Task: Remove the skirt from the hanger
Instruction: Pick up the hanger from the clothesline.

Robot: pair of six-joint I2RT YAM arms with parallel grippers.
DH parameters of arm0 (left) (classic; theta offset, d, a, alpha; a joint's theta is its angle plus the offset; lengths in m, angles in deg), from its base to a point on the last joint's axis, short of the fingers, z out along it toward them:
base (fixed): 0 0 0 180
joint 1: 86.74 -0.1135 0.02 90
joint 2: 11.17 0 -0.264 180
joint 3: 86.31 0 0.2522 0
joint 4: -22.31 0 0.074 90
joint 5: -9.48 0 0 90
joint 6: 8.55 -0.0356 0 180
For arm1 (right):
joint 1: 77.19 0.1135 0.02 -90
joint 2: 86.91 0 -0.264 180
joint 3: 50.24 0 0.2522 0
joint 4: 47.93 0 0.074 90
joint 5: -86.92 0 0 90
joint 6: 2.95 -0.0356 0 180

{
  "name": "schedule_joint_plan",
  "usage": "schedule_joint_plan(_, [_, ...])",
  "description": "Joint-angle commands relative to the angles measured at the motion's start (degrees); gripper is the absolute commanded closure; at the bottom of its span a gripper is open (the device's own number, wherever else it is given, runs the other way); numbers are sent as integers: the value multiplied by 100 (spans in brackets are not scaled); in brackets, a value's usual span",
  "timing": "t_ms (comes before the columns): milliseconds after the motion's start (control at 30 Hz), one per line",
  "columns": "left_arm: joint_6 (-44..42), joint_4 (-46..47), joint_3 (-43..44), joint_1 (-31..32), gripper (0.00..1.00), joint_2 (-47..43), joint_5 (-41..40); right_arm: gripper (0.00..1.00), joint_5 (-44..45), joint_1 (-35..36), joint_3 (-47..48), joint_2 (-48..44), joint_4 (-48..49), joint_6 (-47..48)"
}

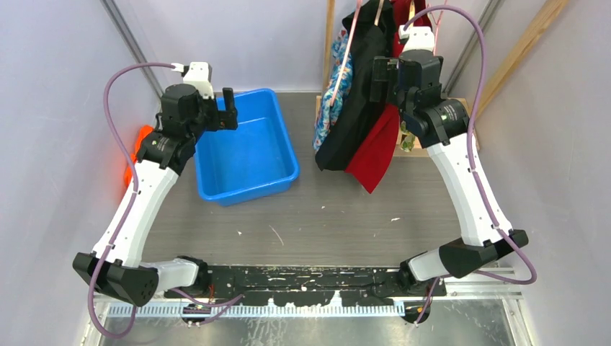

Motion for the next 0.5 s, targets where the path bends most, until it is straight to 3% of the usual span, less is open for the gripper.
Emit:
schedule_joint_plan(0, [56, 290, 144, 25, 1, -80, -168, 0, -36, 36, 316, -47, 261, 297])
schedule_joint_plan(200, [77, 292, 227, 38, 1, 50, 125, 0, 64, 35, 409, -39, 386, 472])
schedule_joint_plan(467, [-239, 498, 327, 27, 1, 146, 1181, 0, 217, 30, 824, -175, 523, 621])
